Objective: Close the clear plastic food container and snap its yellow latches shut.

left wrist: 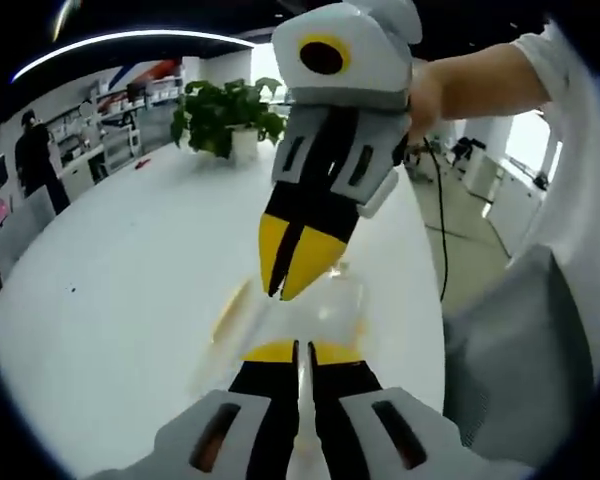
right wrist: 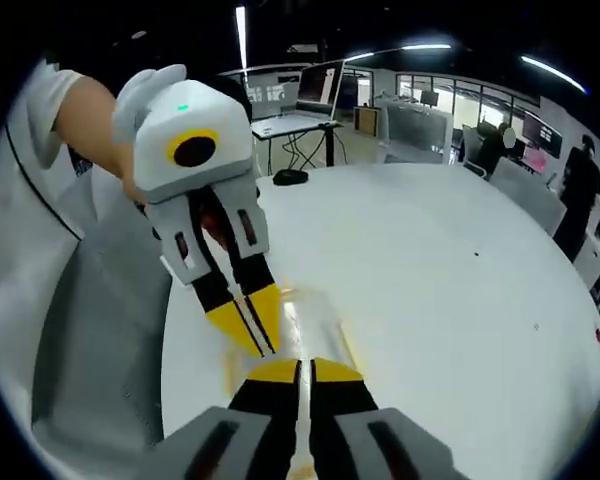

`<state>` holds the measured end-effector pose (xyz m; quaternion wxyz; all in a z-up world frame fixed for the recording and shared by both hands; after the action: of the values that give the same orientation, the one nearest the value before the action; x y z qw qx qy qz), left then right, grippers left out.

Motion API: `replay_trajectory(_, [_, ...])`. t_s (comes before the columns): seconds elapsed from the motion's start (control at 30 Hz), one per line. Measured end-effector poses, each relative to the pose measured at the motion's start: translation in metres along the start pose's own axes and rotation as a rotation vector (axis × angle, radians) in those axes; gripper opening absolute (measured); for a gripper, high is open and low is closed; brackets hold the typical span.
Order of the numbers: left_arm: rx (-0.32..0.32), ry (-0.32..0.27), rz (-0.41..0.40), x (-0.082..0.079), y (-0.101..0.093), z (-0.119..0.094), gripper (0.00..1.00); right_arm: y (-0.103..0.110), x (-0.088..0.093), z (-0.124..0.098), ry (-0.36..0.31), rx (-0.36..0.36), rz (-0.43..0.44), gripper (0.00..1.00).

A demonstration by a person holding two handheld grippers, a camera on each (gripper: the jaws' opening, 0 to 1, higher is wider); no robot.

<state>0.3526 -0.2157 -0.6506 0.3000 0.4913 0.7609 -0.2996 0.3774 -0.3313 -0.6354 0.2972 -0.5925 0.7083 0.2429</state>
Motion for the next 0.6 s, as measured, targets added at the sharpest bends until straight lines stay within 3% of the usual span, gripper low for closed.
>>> replay_trajectory(0.33, [0.055, 0.027, 0.034, 0.004, -0.012, 0.011, 0.00, -0.002, 0.002, 0.016, 0.019, 0.009, -0.029, 0.00])
replay_trajectory(0.6, [0.056, 0.040, 0.048, 0.007, -0.012, 0.013, 0.00, -0.010, -0.001, 0.022, 0.052, 0.006, -0.066, 0.00])
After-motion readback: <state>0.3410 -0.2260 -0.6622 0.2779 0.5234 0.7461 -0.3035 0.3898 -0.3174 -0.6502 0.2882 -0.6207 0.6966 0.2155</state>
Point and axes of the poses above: the point that each gripper's makers call its tool centre point, and the gripper's own axes: z roughly forward along the fingers, y roughly to its left, x roughly out of its underside, the point moved 8 cm from there along -z, roughly backward along the fingers, and after that the axes turned 7 degrees about -z, right-handed, at the moved point
